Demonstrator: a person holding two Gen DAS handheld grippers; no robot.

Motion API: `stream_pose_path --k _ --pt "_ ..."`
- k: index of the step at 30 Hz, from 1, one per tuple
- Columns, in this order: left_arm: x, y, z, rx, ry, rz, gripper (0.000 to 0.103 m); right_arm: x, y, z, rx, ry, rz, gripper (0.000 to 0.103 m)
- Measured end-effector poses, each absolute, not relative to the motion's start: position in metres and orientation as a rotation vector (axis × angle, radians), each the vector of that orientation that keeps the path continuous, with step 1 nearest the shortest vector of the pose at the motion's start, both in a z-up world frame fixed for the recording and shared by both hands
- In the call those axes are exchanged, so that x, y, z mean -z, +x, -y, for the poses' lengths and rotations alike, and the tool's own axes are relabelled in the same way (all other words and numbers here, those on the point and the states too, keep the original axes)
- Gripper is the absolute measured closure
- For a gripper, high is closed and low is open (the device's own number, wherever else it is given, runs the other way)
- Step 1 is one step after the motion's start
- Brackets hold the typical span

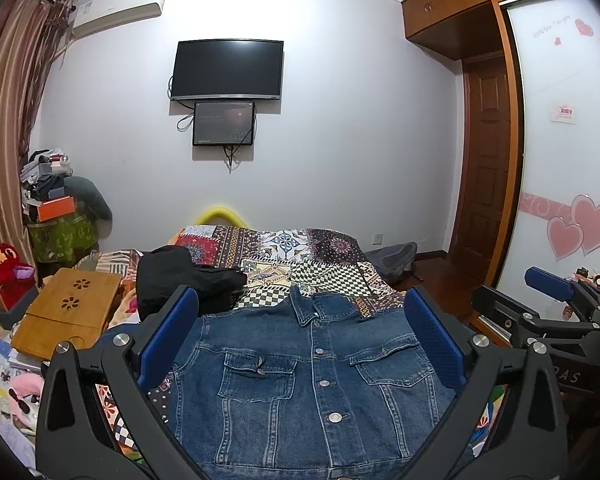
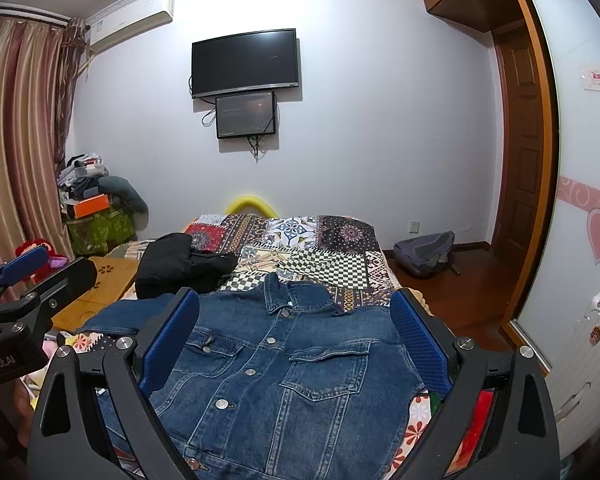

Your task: Fold large clothes

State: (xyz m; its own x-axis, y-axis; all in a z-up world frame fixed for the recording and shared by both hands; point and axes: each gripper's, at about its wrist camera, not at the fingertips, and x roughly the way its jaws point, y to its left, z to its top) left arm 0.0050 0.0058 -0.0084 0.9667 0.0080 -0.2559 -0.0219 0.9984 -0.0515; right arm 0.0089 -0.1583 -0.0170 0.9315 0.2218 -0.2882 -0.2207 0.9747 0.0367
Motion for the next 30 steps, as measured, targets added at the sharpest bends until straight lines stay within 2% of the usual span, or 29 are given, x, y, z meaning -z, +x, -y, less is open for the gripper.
stream_pose_path --k 30 --pt "0.0096 0.0045 -0.0119 -0.028 -0.061 -0.273 0.0 0.0258 0.0106 0.1517 -0.234 -0.009 -0.303 0.008"
